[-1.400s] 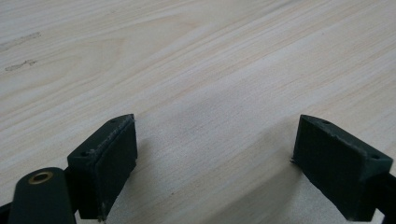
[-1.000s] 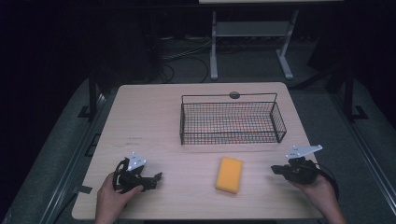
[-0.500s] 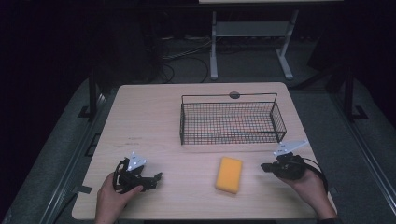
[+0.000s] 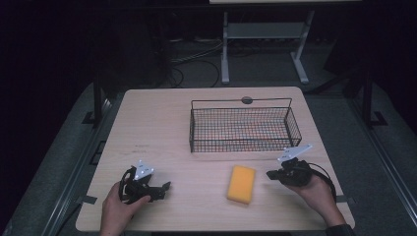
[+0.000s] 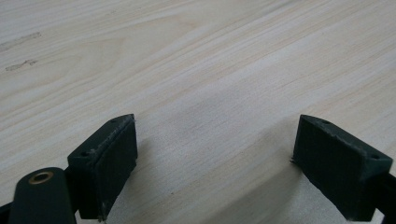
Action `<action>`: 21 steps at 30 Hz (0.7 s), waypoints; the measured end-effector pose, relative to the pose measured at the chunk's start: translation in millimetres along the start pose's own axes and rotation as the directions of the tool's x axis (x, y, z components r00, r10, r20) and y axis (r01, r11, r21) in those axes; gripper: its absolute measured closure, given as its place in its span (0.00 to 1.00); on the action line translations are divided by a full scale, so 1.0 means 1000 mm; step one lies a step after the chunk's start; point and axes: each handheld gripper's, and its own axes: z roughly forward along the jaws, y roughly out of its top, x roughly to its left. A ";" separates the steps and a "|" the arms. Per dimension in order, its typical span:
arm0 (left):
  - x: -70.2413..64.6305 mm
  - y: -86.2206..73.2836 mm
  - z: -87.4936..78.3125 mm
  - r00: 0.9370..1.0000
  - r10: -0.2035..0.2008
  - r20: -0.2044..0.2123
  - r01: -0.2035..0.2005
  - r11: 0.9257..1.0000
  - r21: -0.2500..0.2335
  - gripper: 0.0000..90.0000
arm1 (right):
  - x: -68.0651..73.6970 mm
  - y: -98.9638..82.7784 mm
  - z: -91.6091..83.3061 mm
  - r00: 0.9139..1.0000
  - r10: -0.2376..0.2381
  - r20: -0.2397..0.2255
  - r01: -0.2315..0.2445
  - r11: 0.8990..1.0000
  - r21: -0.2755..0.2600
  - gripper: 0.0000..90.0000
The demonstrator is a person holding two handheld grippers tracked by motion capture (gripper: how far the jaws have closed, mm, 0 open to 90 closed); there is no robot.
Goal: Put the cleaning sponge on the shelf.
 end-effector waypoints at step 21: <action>0.000 0.000 0.000 1.000 -0.001 -0.001 0.001 1.000 -0.001 0.14 | 0.006 0.019 0.021 0.999 -0.035 -0.026 0.036 0.999 0.033 1.00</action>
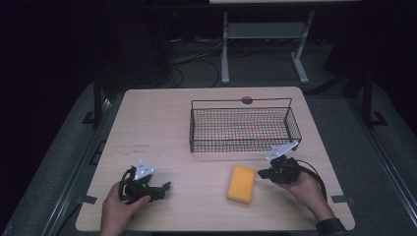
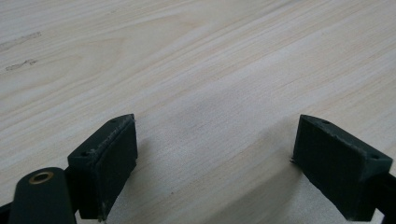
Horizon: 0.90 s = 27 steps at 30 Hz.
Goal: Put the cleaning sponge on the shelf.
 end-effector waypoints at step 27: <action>0.000 0.000 0.000 1.000 0.000 0.000 0.000 1.000 0.000 0.14 | 0.000 0.023 0.021 1.000 -0.023 -0.016 0.023 1.000 0.020 1.00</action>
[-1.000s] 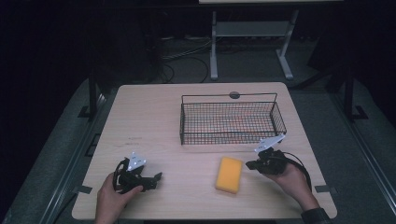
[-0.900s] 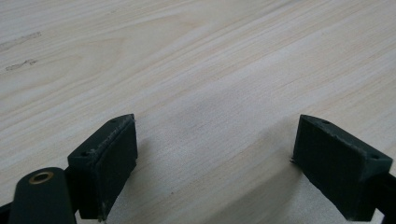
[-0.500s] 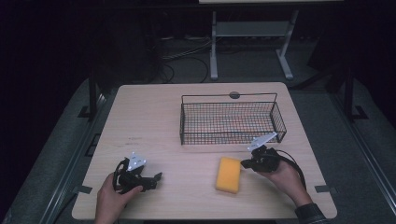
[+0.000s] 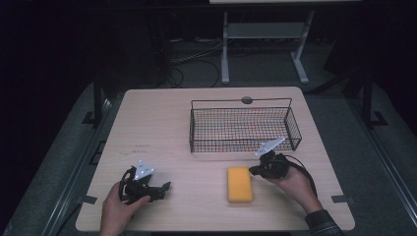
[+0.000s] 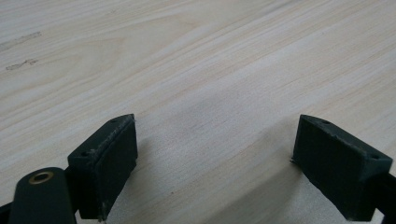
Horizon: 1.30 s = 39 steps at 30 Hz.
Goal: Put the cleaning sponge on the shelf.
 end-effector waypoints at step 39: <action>0.000 0.000 0.000 1.000 0.000 -0.001 0.000 1.000 0.001 0.14 | 0.010 0.037 0.025 0.997 -0.068 -0.027 0.069 0.998 0.016 1.00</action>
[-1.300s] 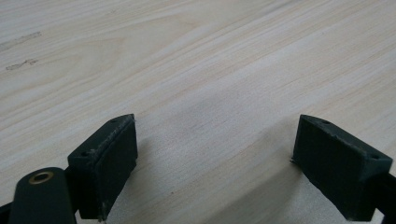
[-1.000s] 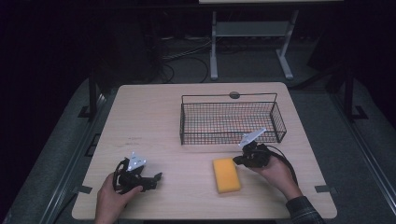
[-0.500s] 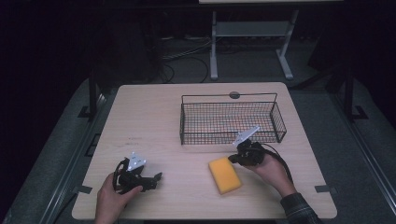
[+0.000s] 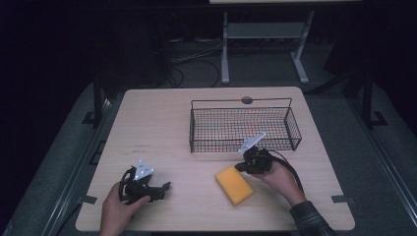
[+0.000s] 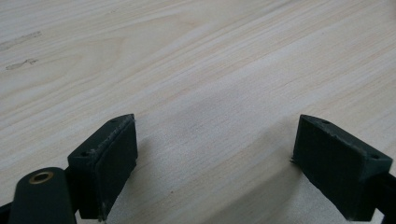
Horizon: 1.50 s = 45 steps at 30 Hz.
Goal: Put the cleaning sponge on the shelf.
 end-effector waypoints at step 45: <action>0.000 0.000 0.000 1.000 -0.001 -0.002 0.001 1.000 0.000 0.14 | 0.012 0.023 0.003 0.997 0.065 0.028 -0.067 0.995 0.077 0.71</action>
